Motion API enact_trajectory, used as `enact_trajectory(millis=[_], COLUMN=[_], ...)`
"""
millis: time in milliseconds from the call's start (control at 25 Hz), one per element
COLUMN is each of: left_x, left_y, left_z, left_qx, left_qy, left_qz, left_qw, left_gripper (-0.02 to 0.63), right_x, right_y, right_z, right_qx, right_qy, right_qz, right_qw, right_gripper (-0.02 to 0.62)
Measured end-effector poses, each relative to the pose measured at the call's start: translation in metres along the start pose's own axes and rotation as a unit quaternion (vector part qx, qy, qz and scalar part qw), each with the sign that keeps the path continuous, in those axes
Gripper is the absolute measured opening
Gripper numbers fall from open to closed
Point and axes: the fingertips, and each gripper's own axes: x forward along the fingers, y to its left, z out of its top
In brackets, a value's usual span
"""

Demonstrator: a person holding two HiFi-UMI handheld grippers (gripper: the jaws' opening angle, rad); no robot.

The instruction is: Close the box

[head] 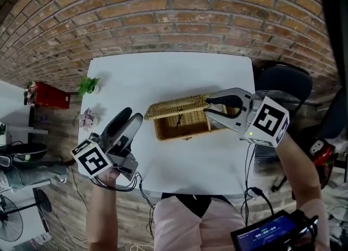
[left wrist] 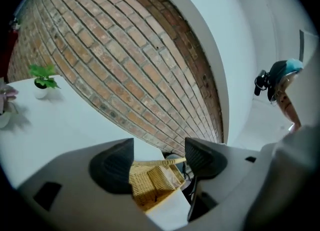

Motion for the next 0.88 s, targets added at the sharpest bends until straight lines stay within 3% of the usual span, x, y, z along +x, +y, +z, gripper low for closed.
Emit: enact_trajectory(millis=[440, 880], left_x=[-0.026, -0.034], left_y=[-0.019, -0.033], left_z=[-0.015, -0.031], left_qx=[0.013, 0.021], left_qy=[-0.039, -0.041], left_qz=[0.020, 0.014], left_qw=[0.9990, 0.9989], left_gripper=[0.311, 0.311], right_x=[0.000, 0.011], right_y=[0.035, 0.054], right_z=[-0.038, -0.083], right_qx=[-0.088, -0.109], right_qy=[0.041, 0.080], right_qz=[-0.030, -0.045], right_qw=[0.995, 0.990], right_gripper=[0.114, 0.140])
